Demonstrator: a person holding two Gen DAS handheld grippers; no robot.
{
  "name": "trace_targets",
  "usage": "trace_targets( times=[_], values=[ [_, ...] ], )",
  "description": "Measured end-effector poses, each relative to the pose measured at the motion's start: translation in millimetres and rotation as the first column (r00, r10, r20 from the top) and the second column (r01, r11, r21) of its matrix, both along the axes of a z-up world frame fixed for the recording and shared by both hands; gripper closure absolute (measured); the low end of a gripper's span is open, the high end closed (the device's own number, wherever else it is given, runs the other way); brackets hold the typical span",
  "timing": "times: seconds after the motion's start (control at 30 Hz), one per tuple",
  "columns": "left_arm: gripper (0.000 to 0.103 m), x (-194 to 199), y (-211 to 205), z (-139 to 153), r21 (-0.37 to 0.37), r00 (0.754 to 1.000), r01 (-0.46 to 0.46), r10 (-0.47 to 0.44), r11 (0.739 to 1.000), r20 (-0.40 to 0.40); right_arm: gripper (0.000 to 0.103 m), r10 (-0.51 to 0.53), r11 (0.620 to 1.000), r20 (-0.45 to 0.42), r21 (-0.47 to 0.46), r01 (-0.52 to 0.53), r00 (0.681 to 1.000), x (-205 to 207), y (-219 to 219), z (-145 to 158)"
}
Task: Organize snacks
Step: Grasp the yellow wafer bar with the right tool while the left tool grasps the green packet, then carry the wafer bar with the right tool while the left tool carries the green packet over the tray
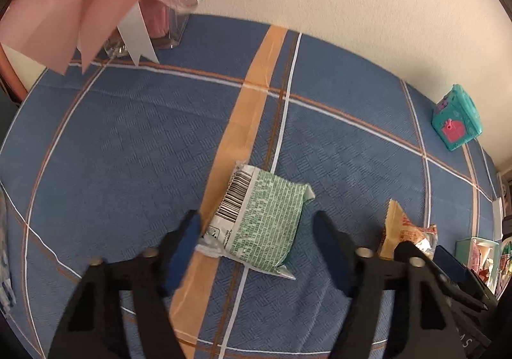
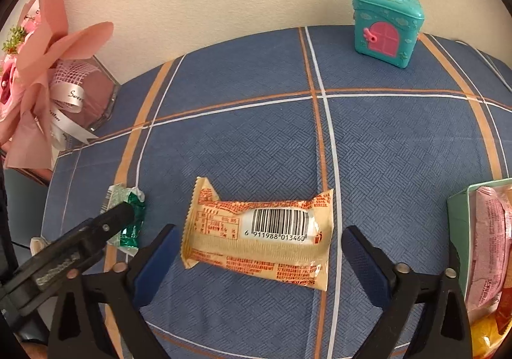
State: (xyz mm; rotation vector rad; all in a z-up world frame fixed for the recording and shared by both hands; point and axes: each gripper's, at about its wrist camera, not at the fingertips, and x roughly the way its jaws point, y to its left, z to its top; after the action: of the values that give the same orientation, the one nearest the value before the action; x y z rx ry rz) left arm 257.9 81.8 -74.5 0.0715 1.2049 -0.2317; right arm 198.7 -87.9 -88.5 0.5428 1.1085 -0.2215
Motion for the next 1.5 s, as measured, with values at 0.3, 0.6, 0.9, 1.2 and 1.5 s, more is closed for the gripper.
trace_targets(
  times=[0.3, 0.6, 0.9, 1.2, 1.5],
  values=[
    [0.052, -11, -4, -1, -0.020, 1.000, -0.012, 0.012, 1.000, -0.016, 0.030, 0.006, 1.000, 0.001, 0.018, -0.006, 1.000, -7, -2, 5],
    [0.052, -52, -4, 25, -0.114, 0.995, -0.101, 0.098, 0.988, -0.036, 0.031, -0.006, 1.000, 0.005, 0.021, 0.006, 1.000, -45, -9, 28],
    [0.052, -114, -28, 70, -0.181, 0.995, -0.097, 0.100, 0.979, 0.007, 0.031, -0.006, 0.999, 0.047, -0.041, 0.008, 0.999, -101, -14, 75],
    [0.052, -163, -63, 87, -0.226, 0.996, -0.068, 0.080, 0.972, 0.044, 0.031, -0.029, 0.994, 0.076, -0.102, 0.036, 0.997, -161, -32, 100],
    [0.052, -205, -96, 96, -0.255, 0.994, -0.041, 0.064, 0.966, 0.085, 0.031, -0.071, 0.997, 0.069, -0.038, 0.074, 0.995, -209, -52, 96]
  ],
)
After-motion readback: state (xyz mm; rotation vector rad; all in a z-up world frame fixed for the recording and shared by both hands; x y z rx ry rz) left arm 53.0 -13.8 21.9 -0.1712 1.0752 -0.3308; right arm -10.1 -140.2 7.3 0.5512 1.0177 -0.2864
